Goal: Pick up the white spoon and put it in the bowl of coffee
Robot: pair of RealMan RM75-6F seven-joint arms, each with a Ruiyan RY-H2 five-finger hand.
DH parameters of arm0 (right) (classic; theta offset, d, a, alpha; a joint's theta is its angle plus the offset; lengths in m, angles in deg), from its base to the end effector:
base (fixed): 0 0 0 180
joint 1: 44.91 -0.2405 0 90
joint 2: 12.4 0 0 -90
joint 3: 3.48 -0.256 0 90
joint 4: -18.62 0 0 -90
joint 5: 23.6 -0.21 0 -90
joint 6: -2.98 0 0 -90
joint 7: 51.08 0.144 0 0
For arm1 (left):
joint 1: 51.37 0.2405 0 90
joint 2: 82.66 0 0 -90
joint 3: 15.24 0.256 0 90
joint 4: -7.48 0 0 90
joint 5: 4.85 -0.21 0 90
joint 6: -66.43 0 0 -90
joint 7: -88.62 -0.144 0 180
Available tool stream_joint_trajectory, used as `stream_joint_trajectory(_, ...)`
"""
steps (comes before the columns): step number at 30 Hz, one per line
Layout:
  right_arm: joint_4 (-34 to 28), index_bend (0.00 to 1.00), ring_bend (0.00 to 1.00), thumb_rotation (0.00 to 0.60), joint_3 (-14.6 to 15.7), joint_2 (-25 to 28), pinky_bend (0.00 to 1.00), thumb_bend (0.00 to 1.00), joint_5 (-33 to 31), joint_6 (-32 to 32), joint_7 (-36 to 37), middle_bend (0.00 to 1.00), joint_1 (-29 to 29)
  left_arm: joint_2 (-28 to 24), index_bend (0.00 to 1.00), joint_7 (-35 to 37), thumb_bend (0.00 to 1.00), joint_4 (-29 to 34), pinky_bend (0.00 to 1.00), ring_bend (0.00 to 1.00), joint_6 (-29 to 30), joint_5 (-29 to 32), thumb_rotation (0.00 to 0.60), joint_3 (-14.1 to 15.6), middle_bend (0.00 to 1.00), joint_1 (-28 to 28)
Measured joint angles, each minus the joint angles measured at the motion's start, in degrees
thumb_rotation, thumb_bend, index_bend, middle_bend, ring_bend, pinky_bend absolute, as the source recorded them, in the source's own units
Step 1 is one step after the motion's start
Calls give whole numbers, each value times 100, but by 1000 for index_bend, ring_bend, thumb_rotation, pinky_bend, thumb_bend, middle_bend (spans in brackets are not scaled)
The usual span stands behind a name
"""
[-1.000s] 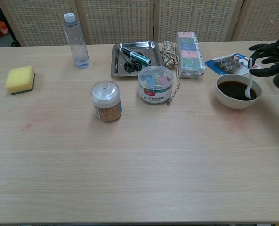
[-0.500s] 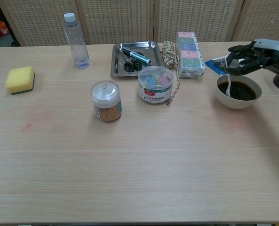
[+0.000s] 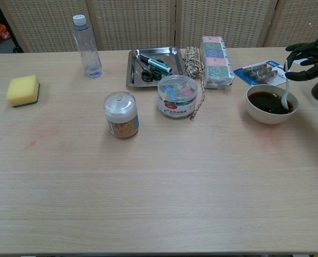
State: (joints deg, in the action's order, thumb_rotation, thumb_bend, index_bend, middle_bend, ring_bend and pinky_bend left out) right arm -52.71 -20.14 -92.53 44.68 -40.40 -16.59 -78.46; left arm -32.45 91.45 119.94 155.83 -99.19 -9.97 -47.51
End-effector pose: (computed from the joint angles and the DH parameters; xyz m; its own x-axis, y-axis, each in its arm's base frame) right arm -0.2628 -0.3784 0.0632 -0.2517 -0.2989 0.9205 -0.9677 0.0892 -0.2356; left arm -0.2651 0.1078 0.1897 0.2409 0.1137 0.9639 0.9689 0.0297 -0.2456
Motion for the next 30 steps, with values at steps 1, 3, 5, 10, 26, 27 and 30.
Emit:
stream_joint_trajectory(1,-79,571,0,600,26,77,0,653,79,-10,65,0,30,6,0,-22,0,5,0,0,-9,-7,600,3,0,-4)
stream_joint_trajectory(3,-229,440,0,600,82,224,0,424,237,-13,236,0,77,22,0,-74,0,19,0,0,-25,-24,600,9,0,-9)
stream_joint_trajectory(5,-326,287,0,600,122,318,0,181,335,22,377,0,92,33,0,-98,0,28,0,0,-30,-34,600,14,0,-10)
stream_joint_trajectory(10,-398,110,0,600,174,394,0,0,543,-6,490,0,79,37,0,-98,0,23,0,0,-21,-37,600,19,0,-4)
stream_joint_trajectory(26,-1272,104,0,600,404,1103,0,0,1472,-1786,-994,0,614,67,0,-99,0,-65,0,0,183,-170,600,38,0,84)
stream_joint_trajectory(27,-1294,104,0,600,481,1126,0,0,1636,-2132,-1297,0,745,90,0,-117,0,-78,0,0,232,-174,600,27,0,101)
stream_joint_trajectory(30,-1331,104,0,600,703,1159,0,0,2053,-3038,-1963,0,1127,164,0,-145,0,-156,0,0,357,-131,600,-24,0,148)
